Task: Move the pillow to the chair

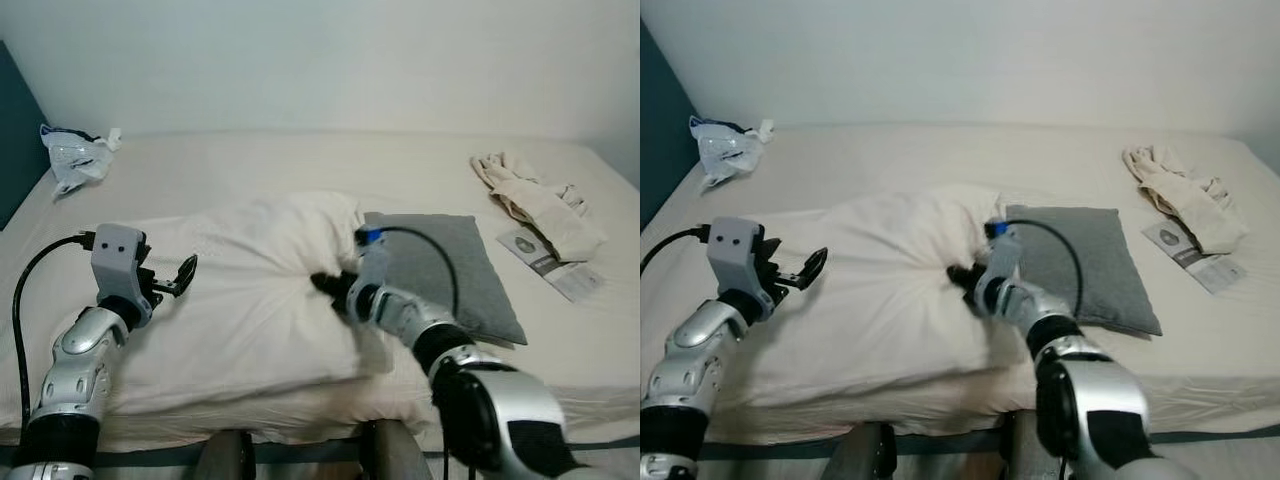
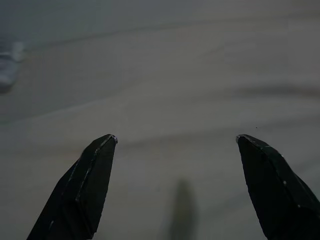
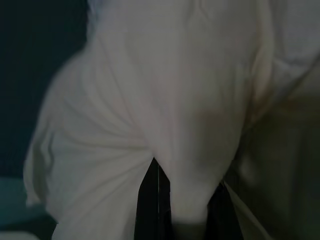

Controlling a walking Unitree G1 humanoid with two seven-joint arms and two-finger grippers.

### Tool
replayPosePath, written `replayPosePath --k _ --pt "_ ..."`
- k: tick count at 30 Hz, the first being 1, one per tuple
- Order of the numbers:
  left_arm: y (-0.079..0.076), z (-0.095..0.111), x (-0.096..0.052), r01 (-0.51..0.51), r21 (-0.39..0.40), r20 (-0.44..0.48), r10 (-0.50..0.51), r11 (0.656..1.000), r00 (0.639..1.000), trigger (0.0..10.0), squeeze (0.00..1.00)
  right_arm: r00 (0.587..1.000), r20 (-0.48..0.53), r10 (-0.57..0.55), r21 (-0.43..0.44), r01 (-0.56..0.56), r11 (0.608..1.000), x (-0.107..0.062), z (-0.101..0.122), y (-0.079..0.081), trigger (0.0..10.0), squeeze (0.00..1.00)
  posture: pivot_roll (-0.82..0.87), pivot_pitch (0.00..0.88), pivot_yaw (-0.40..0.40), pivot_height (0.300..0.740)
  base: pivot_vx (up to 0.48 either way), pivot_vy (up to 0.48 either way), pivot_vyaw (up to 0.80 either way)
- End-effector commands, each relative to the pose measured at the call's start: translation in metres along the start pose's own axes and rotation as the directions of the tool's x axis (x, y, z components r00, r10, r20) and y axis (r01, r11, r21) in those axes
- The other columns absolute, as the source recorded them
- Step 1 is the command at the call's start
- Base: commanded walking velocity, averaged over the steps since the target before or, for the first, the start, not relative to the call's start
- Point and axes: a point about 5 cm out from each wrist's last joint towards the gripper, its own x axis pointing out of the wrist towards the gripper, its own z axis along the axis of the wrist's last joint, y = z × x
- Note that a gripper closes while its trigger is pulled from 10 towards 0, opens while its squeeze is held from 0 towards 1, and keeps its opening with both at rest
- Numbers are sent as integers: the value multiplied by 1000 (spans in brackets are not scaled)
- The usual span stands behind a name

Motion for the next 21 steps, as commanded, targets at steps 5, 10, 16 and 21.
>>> replayPosePath --k 5,10,16,21 --pt "5 -5 -2 -35 -9 -13 35 999 999 10000 0 987 158 23 -54 -15 998 -45 68 -29 0 0 3 140 -46 611 0 0 0" --pt "3 -4 4 -39 -12 -10 39 999 999 10000 0 992 115 53 -125 -39 991 -74 78 -45 0 0 -1 145 -42 611 0 0 0" --pt "0 -1 7 -30 -17 -5 30 999 1000 10000 0 975 60 212 -167 -199 966 -136 87 -41 0 0 0 146 -43 611 0 0 0" --pt "0 -10 5 -21 -28 -53 19 999 998 10000 0 958 138 250 -190 -222 956 -196 115 -46 0 0 -11 142 -29 611 0 0 0"
